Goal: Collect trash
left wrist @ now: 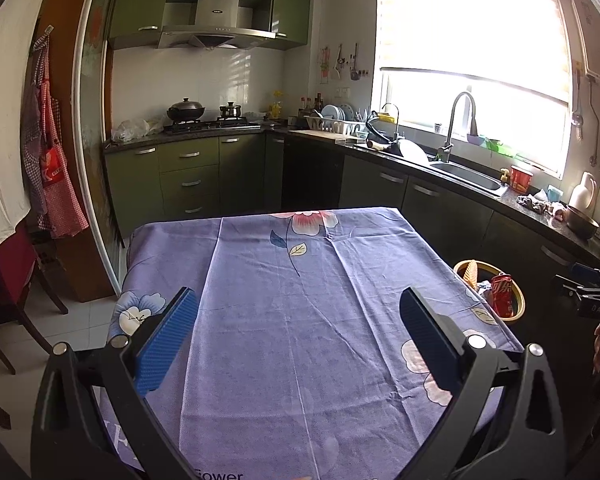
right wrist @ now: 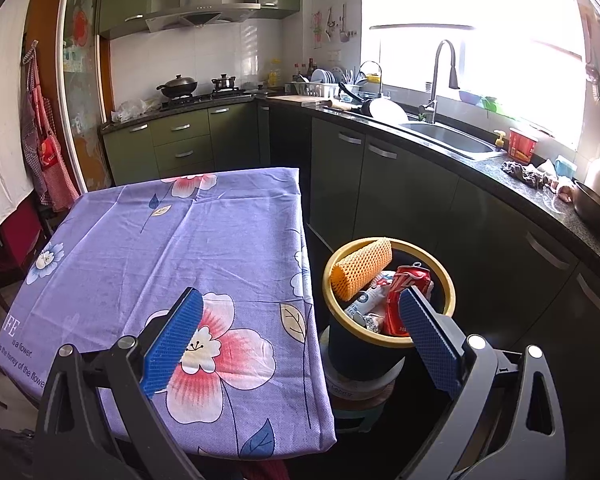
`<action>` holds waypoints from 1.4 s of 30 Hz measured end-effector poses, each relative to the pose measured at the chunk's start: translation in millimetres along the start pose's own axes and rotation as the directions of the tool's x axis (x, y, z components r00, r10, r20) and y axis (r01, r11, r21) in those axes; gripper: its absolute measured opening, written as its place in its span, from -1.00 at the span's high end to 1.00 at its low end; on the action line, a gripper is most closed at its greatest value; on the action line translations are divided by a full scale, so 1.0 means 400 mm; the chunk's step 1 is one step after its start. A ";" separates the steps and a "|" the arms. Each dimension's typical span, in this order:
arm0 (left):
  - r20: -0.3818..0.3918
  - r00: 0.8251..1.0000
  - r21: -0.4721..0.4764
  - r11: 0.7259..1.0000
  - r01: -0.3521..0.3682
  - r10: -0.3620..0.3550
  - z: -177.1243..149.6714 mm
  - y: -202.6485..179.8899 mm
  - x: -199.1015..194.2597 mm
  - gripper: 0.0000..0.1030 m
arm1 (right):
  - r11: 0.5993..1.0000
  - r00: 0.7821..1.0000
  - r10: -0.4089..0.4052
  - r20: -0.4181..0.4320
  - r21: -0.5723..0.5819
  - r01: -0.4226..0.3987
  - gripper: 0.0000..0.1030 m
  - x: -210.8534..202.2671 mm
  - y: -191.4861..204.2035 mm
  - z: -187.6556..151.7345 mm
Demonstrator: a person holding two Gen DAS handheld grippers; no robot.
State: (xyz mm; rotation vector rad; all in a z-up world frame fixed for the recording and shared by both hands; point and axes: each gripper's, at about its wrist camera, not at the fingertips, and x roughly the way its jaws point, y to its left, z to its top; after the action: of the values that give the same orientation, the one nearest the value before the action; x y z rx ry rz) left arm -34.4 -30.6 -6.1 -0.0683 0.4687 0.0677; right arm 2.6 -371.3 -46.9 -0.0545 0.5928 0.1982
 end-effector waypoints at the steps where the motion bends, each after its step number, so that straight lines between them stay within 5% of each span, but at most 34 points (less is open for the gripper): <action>1: -0.001 1.000 0.000 1.000 0.000 0.000 0.000 -0.001 0.001 -0.87 | 1.000 1.000 0.001 0.000 0.000 -0.001 -0.88 0.000 0.000 0.000; 42: 0.001 1.000 0.043 0.999 0.023 -0.023 0.005 -0.038 0.003 -0.87 | 1.000 1.000 -0.004 -0.004 0.005 0.004 -0.88 0.008 0.000 -0.008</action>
State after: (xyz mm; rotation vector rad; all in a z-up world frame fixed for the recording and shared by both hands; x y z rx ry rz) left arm -31.2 -45.6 -4.1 -0.0311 0.4680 0.0354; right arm 3.6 -371.0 -51.5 -0.0516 0.5968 0.1928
